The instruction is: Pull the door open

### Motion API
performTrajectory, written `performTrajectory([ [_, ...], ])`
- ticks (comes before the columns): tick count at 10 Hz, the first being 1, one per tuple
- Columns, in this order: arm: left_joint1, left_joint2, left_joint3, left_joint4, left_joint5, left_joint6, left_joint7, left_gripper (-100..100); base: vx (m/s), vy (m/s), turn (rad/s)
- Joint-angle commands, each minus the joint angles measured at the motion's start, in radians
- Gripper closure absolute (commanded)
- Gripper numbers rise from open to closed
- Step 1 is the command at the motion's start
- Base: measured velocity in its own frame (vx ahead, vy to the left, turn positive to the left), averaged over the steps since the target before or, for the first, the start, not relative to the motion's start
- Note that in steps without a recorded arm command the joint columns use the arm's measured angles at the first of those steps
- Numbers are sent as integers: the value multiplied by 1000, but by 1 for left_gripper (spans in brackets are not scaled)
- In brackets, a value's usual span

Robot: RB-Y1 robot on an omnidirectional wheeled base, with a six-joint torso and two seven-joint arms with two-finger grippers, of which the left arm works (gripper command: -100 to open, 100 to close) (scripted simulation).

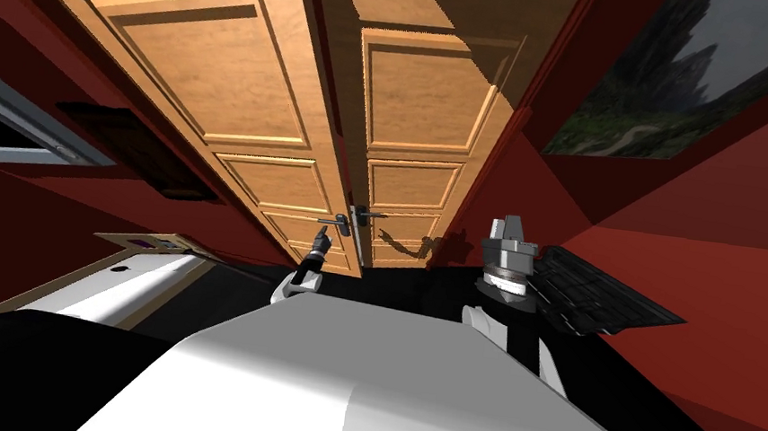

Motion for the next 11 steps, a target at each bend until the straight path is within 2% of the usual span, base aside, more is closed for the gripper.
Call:
performTrajectory([
  [1, -20, 11, 6, 36, 5, 9, 6, -100, 140, 63, -52],
  [5, -48, 28, 15, 102, 13, 15, 14, -100, 133, 46, -53],
  [6, -46, 30, 14, 91, 13, 17, 15, -100, 63, 18, -8],
  [7, -41, 57, 43, 125, 26, 2, 33, -100, 47, 30, -150],
  [8, -40, 68, 54, 138, 31, -5, 40, -100, 76, 44, -172],
  [9, -41, 88, 71, 163, 41, -19, 54, -100, 126, 48, -231],
  [10, -38, 74, 60, 152, 34, -16, 44, -100, 60, 28, -47],
  [11, -38, 74, 60, 152, 34, -16, 44, 100, -13, -3, 44],
])
